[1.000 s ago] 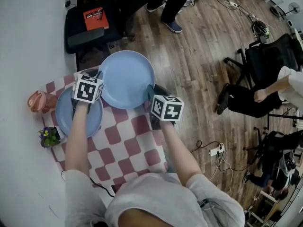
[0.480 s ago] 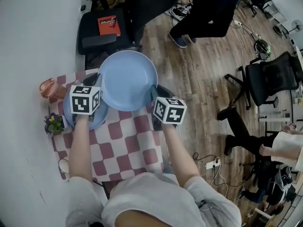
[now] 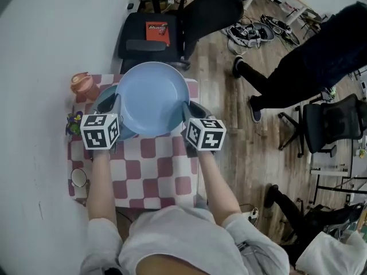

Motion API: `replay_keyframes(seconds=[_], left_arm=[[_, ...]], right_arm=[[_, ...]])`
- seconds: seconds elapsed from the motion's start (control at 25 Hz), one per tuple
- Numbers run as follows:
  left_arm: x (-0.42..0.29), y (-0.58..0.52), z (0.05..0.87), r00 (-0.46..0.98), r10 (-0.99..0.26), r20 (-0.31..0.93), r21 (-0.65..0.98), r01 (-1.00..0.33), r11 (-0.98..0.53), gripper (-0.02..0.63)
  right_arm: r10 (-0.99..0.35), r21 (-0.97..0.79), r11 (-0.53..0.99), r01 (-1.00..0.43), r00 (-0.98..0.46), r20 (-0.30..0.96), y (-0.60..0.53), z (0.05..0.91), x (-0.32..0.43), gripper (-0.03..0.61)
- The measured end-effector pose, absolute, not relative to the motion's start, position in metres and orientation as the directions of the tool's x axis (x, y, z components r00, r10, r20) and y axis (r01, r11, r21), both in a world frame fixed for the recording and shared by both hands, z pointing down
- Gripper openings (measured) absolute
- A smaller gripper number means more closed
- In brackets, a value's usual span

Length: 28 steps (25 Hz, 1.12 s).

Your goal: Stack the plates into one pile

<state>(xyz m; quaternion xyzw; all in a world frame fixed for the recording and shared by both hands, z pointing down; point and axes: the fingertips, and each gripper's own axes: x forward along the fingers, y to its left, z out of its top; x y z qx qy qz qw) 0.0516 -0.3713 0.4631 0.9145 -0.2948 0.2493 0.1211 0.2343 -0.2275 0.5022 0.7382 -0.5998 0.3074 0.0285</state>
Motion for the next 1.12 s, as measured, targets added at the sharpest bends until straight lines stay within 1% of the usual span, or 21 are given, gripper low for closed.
replay_keyframes(seconds=[0.32,0.64,0.92,1.12], left_arm=[[-0.019,-0.361,0.465,0.646,-0.569,0.509,0.132,-0.712,-0.690,0.031],[-0.072,-0.346,0.492,0.593,-0.604,0.532,0.202,-0.782,-0.590,0.032],[-0.094,-0.336,0.526,0.562,-0.599,0.570,0.267,-0.816,-0.512,0.034],[-0.100,-0.342,0.538,0.553,-0.612,0.565,0.325,-0.831,-0.451,0.032]], right_arm=[[-0.870,-0.299,-0.154,-0.942,-0.015,0.493,-0.251,0.495,0.188,0.032],[-0.836,-0.288,-0.079,-0.954,-0.095,0.541,-0.265,0.513,0.150,0.026],[-0.788,-0.272,-0.045,-0.961,-0.133,0.601,-0.271,0.536,0.135,0.023],[-0.770,-0.266,-0.017,-0.964,-0.157,0.618,-0.289,0.544,0.133,0.020]])
